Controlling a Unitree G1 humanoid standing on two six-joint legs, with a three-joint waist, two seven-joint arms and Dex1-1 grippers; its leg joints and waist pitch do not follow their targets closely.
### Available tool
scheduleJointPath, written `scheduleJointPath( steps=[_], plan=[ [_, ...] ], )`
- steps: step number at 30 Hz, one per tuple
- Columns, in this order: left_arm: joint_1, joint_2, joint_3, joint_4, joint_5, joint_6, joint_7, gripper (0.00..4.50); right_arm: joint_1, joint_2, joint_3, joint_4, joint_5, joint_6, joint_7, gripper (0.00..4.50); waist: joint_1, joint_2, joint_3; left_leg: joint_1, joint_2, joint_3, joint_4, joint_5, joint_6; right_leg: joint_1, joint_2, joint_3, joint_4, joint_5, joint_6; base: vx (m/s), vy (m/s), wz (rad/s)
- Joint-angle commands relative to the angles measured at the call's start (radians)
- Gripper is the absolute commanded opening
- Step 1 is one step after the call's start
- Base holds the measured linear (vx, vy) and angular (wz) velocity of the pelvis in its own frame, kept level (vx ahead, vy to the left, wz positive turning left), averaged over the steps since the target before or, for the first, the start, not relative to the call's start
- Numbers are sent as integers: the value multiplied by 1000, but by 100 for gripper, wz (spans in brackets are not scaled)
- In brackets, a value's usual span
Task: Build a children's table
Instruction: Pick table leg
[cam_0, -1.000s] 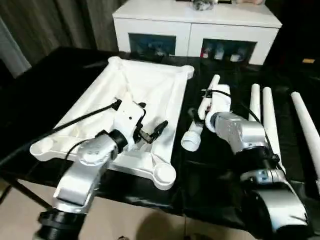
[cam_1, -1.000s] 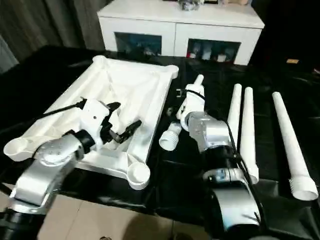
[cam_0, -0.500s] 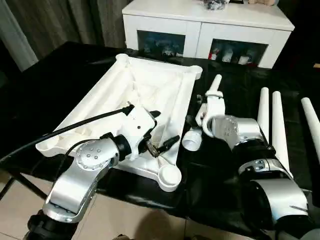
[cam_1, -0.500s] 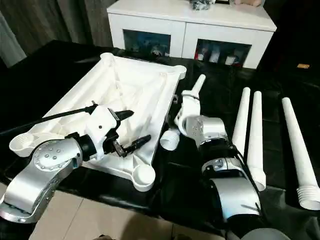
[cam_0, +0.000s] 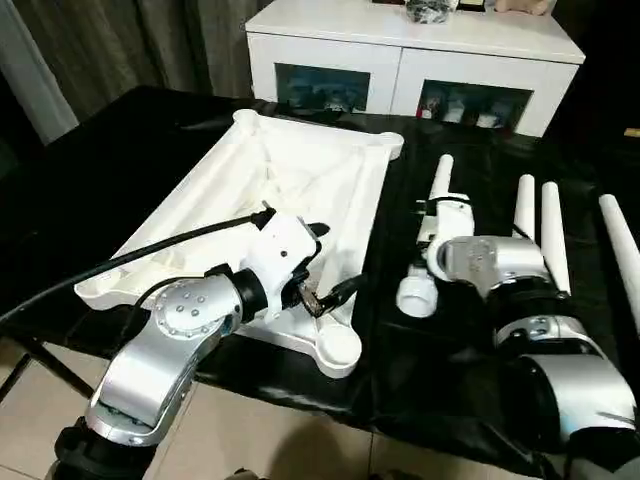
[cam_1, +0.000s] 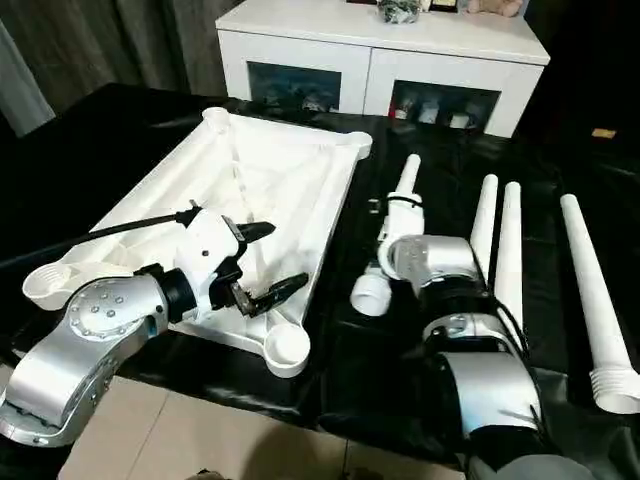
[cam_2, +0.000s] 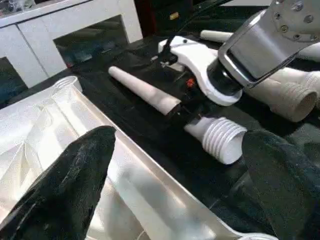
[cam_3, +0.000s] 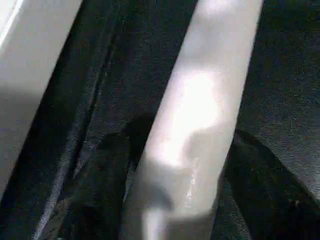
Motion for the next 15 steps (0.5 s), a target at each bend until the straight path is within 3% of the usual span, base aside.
scheduleJointPath(
  steps=[1,9,15],
  plan=[
    [-15,3,-2,3,9,10,10,450,21,-6,-9,9,2,20,-1,263,-1,1,-70,11,33,-7,-86,-214,-33,52,-39,22,-65,-230,-194,0,0,0],
    [-25,-22,-6,20,16,18,42,450,45,-9,-30,-14,13,28,-10,205,0,2,-71,14,34,-6,-84,-197,-26,54,-37,21,-63,-196,-213,0,0,0],
    [-50,-72,25,75,44,31,131,450,95,-16,-46,-87,26,47,-3,190,3,0,-68,15,33,-6,-86,-223,-33,53,-37,21,-71,-239,-190,0,0,0]
  ],
)
